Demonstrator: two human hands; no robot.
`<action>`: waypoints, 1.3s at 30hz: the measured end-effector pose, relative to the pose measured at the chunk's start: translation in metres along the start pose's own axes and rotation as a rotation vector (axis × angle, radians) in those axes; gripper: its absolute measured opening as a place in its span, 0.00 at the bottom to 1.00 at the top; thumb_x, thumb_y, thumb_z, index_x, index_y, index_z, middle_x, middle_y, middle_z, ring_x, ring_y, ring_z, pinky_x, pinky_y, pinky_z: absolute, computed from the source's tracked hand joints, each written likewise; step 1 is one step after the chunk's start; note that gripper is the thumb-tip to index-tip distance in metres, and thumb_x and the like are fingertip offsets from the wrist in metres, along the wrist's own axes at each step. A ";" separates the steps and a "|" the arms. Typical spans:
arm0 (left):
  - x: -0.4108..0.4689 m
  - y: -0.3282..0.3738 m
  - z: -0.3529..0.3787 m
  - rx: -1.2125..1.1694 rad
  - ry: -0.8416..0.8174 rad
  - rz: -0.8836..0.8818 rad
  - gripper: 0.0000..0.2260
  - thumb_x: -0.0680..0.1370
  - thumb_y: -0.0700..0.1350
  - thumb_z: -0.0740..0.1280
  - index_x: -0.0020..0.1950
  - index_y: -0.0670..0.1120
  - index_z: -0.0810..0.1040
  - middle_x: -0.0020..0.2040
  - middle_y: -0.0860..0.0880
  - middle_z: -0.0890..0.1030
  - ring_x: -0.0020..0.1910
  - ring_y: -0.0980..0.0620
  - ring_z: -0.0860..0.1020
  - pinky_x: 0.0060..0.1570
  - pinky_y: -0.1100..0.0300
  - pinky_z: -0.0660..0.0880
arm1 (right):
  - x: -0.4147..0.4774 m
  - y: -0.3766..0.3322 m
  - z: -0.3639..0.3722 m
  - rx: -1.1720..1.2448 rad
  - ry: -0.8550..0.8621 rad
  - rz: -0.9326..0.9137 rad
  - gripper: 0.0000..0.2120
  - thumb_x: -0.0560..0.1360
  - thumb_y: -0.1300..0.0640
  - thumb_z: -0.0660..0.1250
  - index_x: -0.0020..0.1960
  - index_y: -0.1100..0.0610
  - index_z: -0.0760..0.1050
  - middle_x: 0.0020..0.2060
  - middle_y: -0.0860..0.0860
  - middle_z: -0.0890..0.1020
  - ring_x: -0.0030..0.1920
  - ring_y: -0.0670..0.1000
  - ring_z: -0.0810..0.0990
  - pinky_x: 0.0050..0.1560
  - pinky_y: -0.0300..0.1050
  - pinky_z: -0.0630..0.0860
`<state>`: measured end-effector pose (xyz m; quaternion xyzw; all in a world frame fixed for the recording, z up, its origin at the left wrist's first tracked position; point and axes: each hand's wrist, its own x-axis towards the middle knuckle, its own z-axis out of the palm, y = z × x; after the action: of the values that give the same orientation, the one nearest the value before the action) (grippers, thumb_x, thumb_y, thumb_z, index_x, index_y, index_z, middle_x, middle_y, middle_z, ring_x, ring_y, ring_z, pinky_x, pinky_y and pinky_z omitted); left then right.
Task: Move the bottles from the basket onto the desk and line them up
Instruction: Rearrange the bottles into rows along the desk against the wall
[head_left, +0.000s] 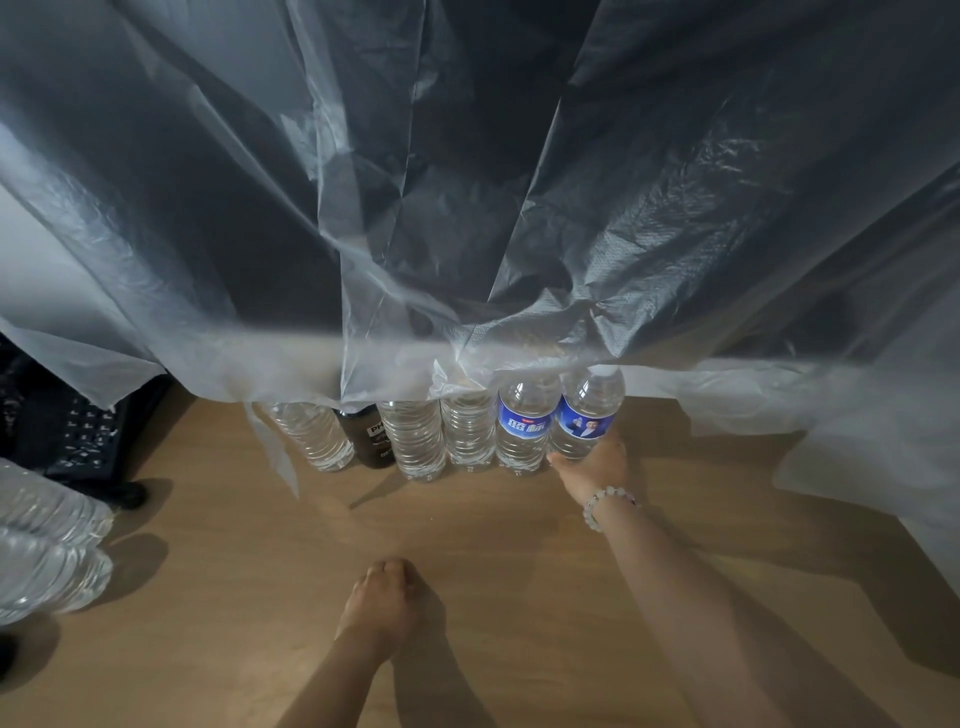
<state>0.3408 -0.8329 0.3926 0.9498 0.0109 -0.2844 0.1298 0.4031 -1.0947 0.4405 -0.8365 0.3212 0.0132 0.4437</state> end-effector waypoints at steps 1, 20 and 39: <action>-0.001 0.000 0.000 -0.001 0.005 0.000 0.15 0.80 0.45 0.55 0.66 0.46 0.68 0.65 0.44 0.70 0.65 0.45 0.69 0.62 0.58 0.65 | -0.001 0.000 -0.002 0.008 -0.009 0.012 0.32 0.65 0.53 0.77 0.64 0.58 0.67 0.61 0.56 0.74 0.55 0.54 0.78 0.46 0.41 0.71; -0.080 -0.009 -0.069 -0.013 0.371 -0.171 0.16 0.81 0.51 0.54 0.61 0.44 0.72 0.62 0.44 0.72 0.63 0.44 0.69 0.58 0.53 0.68 | -0.107 -0.045 0.025 -0.598 -0.223 -0.720 0.15 0.78 0.53 0.58 0.63 0.57 0.66 0.59 0.53 0.74 0.61 0.54 0.71 0.60 0.47 0.70; -0.168 -0.114 -0.135 -0.016 0.721 -0.495 0.19 0.80 0.55 0.54 0.66 0.46 0.69 0.63 0.47 0.70 0.64 0.46 0.68 0.59 0.53 0.69 | -0.205 -0.184 0.101 -0.606 -0.364 -1.397 0.15 0.79 0.56 0.57 0.65 0.59 0.67 0.61 0.55 0.71 0.61 0.54 0.70 0.56 0.47 0.73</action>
<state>0.2616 -0.6800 0.5651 0.9561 0.2850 0.0431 0.0529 0.3684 -0.8373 0.5774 -0.9141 -0.3751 -0.0453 0.1472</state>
